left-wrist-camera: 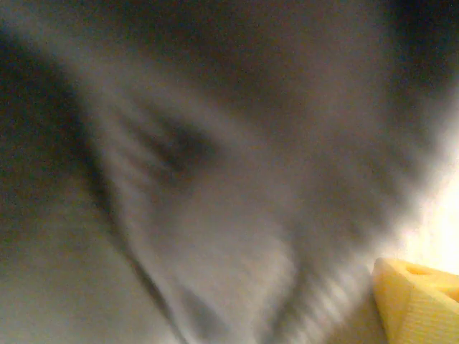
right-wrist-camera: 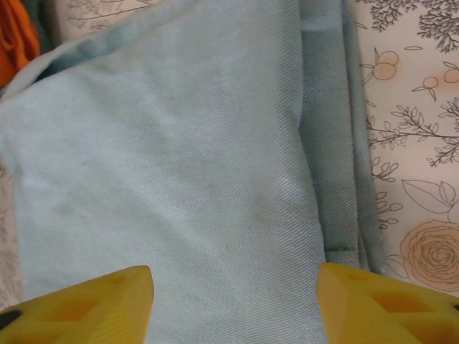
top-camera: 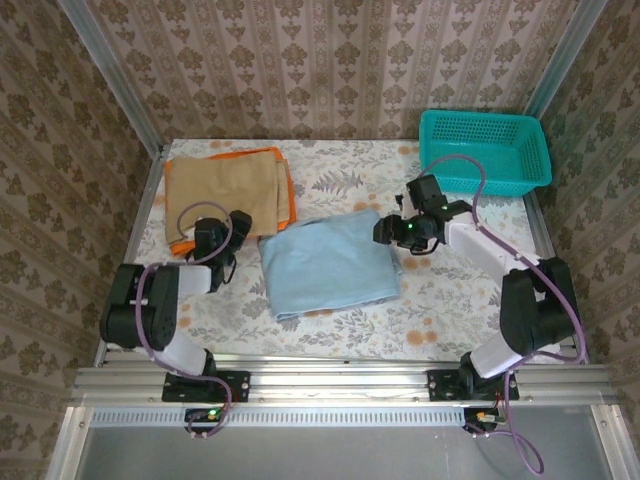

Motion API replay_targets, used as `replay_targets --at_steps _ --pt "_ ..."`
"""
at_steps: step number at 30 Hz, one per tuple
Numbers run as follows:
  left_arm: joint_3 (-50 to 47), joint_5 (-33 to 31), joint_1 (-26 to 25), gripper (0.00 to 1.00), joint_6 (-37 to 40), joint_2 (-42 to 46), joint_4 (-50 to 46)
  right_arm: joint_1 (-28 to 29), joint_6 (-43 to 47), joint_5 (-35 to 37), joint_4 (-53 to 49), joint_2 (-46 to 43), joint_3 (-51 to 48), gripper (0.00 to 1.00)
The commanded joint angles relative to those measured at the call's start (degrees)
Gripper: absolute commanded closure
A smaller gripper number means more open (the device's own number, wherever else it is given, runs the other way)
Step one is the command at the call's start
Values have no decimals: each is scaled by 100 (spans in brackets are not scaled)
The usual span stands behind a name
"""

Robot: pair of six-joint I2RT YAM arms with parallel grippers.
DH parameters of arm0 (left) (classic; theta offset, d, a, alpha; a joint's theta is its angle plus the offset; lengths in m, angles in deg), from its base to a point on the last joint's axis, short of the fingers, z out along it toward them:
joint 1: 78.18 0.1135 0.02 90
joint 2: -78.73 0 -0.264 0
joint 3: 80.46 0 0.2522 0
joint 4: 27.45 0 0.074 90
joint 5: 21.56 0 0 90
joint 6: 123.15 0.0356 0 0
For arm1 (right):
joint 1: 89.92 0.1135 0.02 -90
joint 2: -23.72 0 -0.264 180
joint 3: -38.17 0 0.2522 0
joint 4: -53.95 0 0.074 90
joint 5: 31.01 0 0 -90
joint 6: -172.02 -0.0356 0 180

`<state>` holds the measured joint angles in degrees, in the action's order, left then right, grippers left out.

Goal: Fold and stack the trousers

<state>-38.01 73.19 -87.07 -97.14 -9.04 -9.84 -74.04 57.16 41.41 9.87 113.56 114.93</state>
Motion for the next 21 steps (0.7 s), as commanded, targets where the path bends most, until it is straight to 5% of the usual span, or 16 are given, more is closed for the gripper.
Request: replay_targets --at_steps 1,5,9,16,21 --pt "311 243 -146 0 1044 857 -2151 -99 497 448 -459 523 377 33" --pt "1066 -32 -478 0 2090 1655 -4392 -172 727 564 -615 953 538 30" --pt "1323 368 -813 0 2495 1548 -5273 -171 841 463 -726 1347 630 26" --pt "1243 805 -1221 5 2665 333 -4805 -139 738 -125 -294 1775 391 30" --pt "776 1333 -1276 28 2460 -388 -3527 -105 632 -398 -142 1838 231 55"
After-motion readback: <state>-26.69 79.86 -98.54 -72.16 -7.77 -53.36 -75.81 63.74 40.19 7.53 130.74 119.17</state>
